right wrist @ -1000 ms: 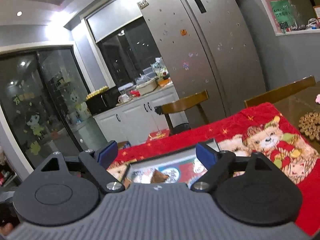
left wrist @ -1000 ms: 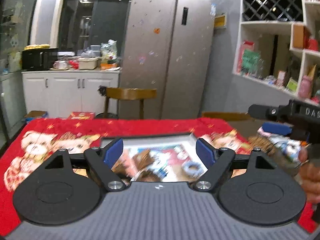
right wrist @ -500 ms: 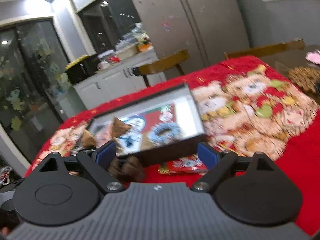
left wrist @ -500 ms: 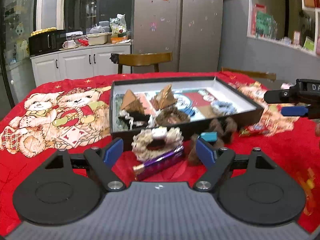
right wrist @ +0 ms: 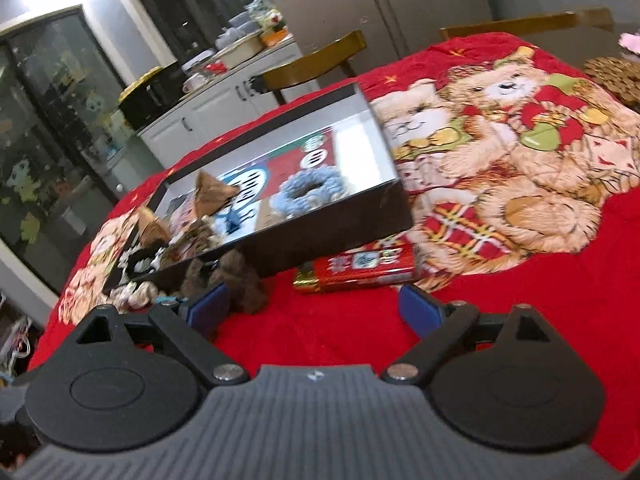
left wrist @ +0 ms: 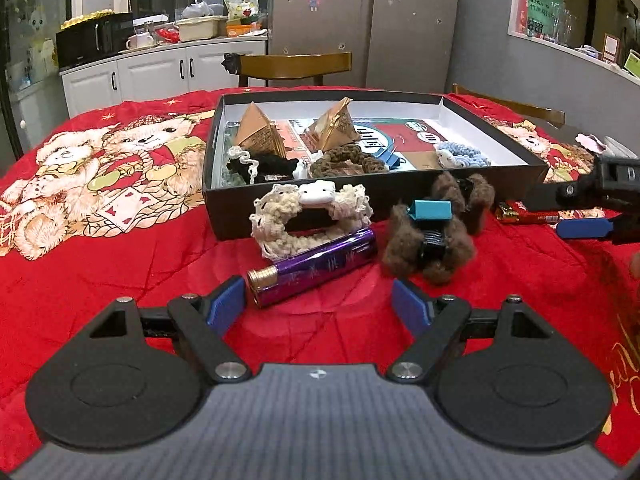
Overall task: Organize objects
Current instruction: 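Withdraw both tools from the box toward the remaining objects, then grasp purple tube with left tool while right tool grasps red candy stick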
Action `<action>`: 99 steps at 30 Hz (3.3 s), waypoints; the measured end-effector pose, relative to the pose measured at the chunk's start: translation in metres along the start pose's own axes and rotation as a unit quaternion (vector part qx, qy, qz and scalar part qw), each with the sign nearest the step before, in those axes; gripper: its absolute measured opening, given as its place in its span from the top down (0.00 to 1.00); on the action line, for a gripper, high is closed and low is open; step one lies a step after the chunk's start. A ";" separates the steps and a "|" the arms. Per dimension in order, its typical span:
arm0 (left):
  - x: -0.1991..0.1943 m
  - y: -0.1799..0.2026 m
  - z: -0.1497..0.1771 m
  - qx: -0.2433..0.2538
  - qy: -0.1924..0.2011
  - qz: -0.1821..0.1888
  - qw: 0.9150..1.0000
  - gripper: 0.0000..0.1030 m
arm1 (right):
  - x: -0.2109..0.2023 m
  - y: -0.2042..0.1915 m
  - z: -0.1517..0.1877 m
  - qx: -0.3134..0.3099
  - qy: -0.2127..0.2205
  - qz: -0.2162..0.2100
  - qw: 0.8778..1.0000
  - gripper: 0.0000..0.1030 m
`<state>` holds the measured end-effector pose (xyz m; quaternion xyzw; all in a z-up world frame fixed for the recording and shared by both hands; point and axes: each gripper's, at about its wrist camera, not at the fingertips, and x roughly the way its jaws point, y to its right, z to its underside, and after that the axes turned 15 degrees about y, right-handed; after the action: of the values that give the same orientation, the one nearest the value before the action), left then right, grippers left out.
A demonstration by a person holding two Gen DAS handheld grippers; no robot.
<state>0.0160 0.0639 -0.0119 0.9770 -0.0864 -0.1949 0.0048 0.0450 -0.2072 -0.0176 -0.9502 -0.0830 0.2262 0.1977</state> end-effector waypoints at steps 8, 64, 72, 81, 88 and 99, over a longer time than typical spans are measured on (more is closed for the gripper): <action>0.004 -0.009 -0.003 -0.021 0.000 -0.009 1.000 0.18 | 0.003 -0.001 0.002 -0.020 0.016 0.021 0.999 0.07; 0.010 0.011 -0.003 -0.042 0.013 -0.081 0.996 0.23 | 0.024 -0.009 0.006 -0.126 0.045 0.066 0.989 0.11; 0.009 0.011 -0.003 -0.044 0.014 -0.078 0.996 0.23 | 0.025 -0.013 0.008 -0.143 0.045 0.078 0.986 0.23; 0.009 0.012 -0.003 -0.044 0.014 -0.075 0.996 0.22 | 0.021 -0.012 0.008 -0.138 0.045 0.064 0.987 0.31; 0.008 0.012 -0.003 -0.045 0.014 -0.072 0.996 0.22 | 0.017 -0.010 0.007 -0.164 0.050 0.106 0.979 0.12; 0.009 0.012 -0.003 -0.043 0.013 -0.069 0.997 0.22 | 0.037 0.003 -0.006 -0.179 0.039 0.114 0.976 0.12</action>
<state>0.0230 0.0500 -0.0117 0.9820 -0.0099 -0.1854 0.0341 0.0811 -0.2030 -0.0289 -0.9815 -0.0057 0.1916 0.0000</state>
